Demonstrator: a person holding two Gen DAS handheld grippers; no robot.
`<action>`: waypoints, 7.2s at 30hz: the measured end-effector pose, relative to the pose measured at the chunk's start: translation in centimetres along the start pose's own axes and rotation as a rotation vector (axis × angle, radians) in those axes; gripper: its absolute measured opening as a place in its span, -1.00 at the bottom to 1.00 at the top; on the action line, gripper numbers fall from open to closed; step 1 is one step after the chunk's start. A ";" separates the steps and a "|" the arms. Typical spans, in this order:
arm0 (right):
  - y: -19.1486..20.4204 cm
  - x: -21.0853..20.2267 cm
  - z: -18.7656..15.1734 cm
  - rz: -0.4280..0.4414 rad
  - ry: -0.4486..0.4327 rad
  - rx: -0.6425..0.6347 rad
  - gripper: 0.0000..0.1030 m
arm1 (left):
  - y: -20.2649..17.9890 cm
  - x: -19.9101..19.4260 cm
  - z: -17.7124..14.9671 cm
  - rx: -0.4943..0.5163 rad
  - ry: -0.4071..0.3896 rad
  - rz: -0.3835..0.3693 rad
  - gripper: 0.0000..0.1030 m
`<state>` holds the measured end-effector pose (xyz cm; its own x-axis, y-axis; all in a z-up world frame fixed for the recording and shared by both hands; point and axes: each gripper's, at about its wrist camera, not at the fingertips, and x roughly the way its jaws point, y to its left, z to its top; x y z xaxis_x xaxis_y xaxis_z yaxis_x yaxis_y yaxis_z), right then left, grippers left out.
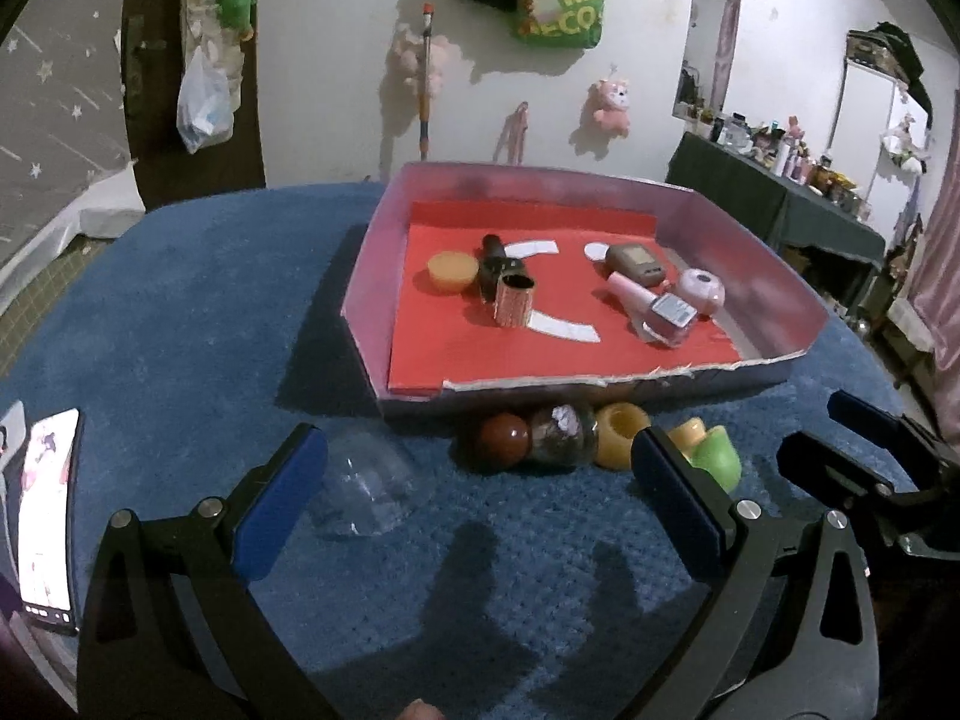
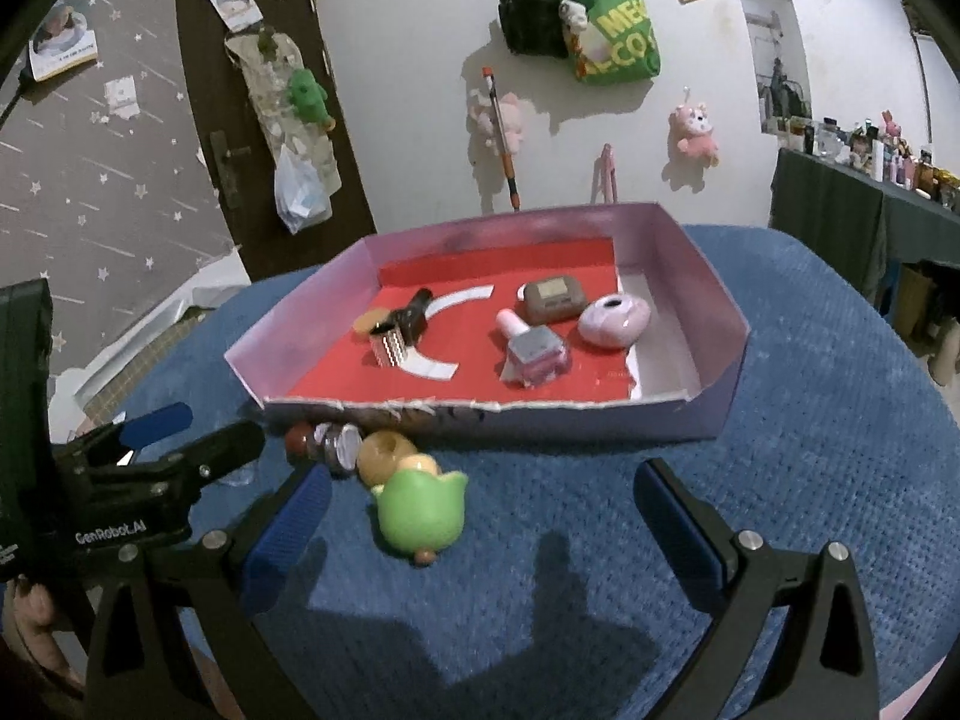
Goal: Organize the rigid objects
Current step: 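Withdraw both tools from the box toward the remaining objects, then move the left tool to the glass cup while the right tool approaches the green frog toy, then grasp the clear glass cup with the left tool while the right tool grasps the green frog toy, then lift both held objects and carry them over the red-lined box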
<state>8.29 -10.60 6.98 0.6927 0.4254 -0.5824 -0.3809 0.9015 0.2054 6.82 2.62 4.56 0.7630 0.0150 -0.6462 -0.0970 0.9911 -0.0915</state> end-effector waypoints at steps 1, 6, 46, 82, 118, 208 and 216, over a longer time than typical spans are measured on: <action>0.0 0.1 -0.1 0.001 0.004 0.000 1.00 | 0.2 0.2 -0.2 -0.008 0.011 -0.007 1.00; 0.1 0.6 -0.5 0.007 0.030 -0.003 1.00 | 0.9 1.2 -1.1 -0.038 0.055 -0.017 1.00; 0.3 4.0 -2.1 0.010 0.158 -0.021 0.99 | 1.5 4.9 -0.4 -0.032 0.172 -0.080 0.99; 2.0 5.3 -1.6 0.014 0.164 -0.089 0.69 | 3.2 5.2 -0.1 -0.059 0.140 -0.085 0.77; 3.4 4.1 -1.8 -0.015 0.144 -0.140 0.01 | 1.7 3.3 -2.0 -0.056 0.142 -0.226 -0.26; 1.5 0.8 0.7 0.069 0.087 -0.070 -0.01 | -0.9 1.2 0.0 0.022 0.052 -0.317 -0.28; 1.7 0.5 2.1 0.081 0.064 -0.082 -0.01 | -0.9 0.6 1.5 0.033 0.015 -0.313 -0.28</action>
<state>9.23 -8.66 8.69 0.6184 0.4879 -0.6161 -0.4845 0.8539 0.1899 8.30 1.89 5.36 0.7430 -0.2935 -0.6015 0.1622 0.9509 -0.2636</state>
